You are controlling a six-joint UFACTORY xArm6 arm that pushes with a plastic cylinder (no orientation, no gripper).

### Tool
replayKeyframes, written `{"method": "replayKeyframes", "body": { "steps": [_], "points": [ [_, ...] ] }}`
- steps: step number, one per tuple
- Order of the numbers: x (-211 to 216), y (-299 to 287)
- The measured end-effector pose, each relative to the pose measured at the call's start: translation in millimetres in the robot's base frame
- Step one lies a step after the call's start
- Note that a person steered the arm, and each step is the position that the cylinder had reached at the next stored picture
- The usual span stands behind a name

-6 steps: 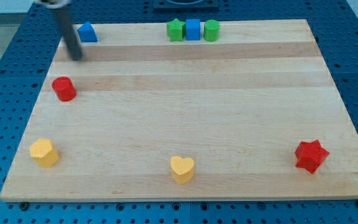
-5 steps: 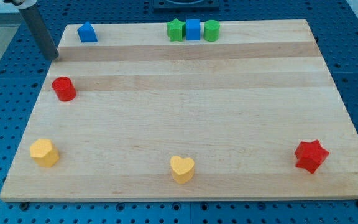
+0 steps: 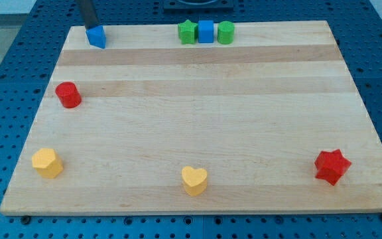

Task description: Push the blue triangle into the green star

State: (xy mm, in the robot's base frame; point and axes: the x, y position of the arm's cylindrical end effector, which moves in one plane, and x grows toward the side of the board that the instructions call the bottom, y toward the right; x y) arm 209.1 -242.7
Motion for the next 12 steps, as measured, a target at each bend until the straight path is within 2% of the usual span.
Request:
{"method": "replayKeyframes", "body": {
  "steps": [1, 2, 3, 4, 5, 6, 7, 8, 10, 11, 12],
  "points": [
    [0, -59],
    [9, -61],
    [37, -5],
    [38, 78],
    [36, 120],
    [36, 82],
    [15, 23],
    [-18, 22],
    [17, 105],
    [17, 117],
    [17, 105]
  ]
}}
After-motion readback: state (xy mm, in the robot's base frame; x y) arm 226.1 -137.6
